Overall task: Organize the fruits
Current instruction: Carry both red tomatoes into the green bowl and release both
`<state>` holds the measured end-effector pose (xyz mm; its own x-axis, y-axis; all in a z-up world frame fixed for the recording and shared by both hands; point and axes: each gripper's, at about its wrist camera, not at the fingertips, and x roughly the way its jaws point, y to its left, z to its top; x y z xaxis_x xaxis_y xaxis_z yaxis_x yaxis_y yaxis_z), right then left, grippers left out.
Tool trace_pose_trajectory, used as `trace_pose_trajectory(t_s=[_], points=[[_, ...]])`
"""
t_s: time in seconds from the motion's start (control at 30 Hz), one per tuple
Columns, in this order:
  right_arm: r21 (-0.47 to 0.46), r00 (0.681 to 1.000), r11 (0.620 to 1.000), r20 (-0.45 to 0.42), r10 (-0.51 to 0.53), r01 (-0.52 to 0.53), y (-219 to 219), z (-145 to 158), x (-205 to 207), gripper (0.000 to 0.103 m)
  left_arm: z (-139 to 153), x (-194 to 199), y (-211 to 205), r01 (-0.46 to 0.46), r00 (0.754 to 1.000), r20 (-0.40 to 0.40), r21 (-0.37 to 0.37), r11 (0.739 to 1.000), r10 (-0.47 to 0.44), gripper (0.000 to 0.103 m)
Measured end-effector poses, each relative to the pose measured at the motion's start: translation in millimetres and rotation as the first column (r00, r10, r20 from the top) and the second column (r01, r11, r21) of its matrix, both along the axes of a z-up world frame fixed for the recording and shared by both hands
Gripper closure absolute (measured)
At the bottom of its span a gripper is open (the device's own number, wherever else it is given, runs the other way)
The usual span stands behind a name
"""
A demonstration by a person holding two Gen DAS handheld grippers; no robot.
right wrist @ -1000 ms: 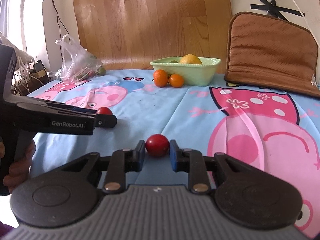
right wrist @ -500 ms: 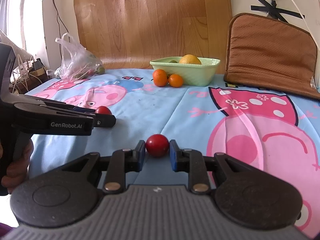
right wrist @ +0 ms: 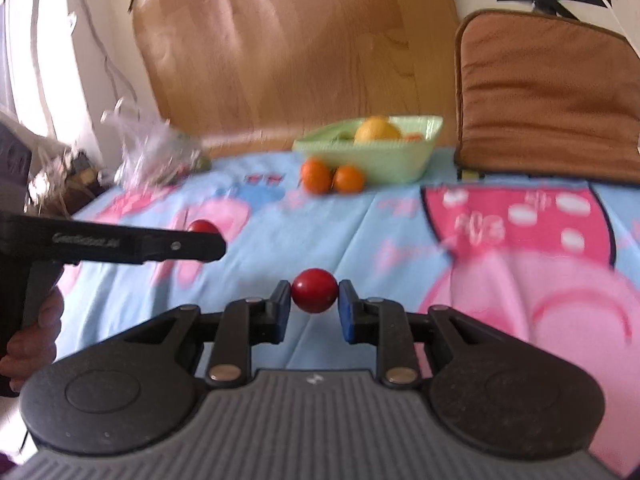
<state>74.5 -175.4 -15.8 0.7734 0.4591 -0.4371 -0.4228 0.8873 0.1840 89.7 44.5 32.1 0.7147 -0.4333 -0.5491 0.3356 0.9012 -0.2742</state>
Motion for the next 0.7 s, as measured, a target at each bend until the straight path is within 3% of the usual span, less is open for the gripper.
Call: trace_pose_trajectory(t_s=[0.13,0.23,0.37,0.53,0.6,0.67,0.7], points=[[-0.004,0.995,0.999,0.09,-0.037,0.038,-2,29,47,0.075,22,42,-8,-0.011,0.997,0.08,0.021,1.0,0.01,0.073],[0.007,0.992,0.998,0.11,-0.059,0.058,-4,39,85,0.075,28,83,-20,-0.018,0.994,0.108,0.038,0.999,0.014,0.073],[-0.007,0.991,0.997,0.105,-0.082,0.083,-3,39,133,0.075,20,131,-31,-0.043,0.993,0.115,0.071,0.997,0.035,0.073],[-0.036,0.993,0.995,0.084,-0.087,0.09,3,29,171,0.075,3,174,-37,-0.065,0.996,0.065,0.083,0.994,0.059,0.072],[-0.053,0.993,0.995,0.079,-0.083,0.087,6,25,180,0.074,-2,186,-41,-0.066,0.997,0.054,0.105,0.992,0.06,0.065],[-0.062,0.994,0.995,0.077,-0.075,0.08,8,22,185,0.072,-4,191,-42,-0.07,0.996,0.058,0.112,0.991,0.064,0.044],[-0.06,0.994,0.995,0.082,-0.078,0.083,8,21,185,0.068,-4,191,-44,-0.077,0.995,0.07,0.117,0.99,0.069,0.042]])
